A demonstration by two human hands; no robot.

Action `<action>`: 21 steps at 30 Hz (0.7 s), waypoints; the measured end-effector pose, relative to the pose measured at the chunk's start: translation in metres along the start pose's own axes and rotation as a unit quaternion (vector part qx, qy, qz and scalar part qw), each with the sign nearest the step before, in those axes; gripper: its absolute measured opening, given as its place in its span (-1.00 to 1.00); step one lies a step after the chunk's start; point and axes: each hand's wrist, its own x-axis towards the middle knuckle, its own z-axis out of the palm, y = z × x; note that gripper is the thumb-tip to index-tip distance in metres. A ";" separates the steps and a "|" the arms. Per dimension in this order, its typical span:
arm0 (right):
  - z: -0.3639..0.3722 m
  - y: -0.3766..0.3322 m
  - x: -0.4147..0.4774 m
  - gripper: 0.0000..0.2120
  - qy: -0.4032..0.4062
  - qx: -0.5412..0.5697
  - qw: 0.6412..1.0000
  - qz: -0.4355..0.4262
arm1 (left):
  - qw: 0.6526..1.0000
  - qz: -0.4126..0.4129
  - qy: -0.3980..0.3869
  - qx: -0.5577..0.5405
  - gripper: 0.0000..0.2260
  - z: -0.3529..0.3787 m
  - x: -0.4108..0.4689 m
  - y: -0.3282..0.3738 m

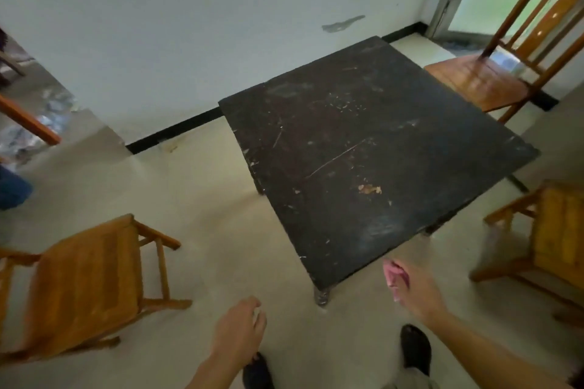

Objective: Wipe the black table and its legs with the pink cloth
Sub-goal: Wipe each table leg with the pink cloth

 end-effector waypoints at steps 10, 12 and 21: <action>0.124 -0.033 -0.117 -0.68 0.113 -0.062 0.992 0.014 | 0.977 0.156 -0.099 0.103 -0.69 -0.021 0.030 -0.107; 0.145 -0.031 -0.138 -0.71 0.133 -0.073 0.988 0.013 | 0.972 0.180 -0.105 0.110 -0.68 -0.019 0.032 -0.108; 0.274 0.002 -0.212 -0.66 0.161 -0.026 0.985 0.056 | 0.940 0.275 -0.131 0.156 -0.70 0.030 0.018 -0.128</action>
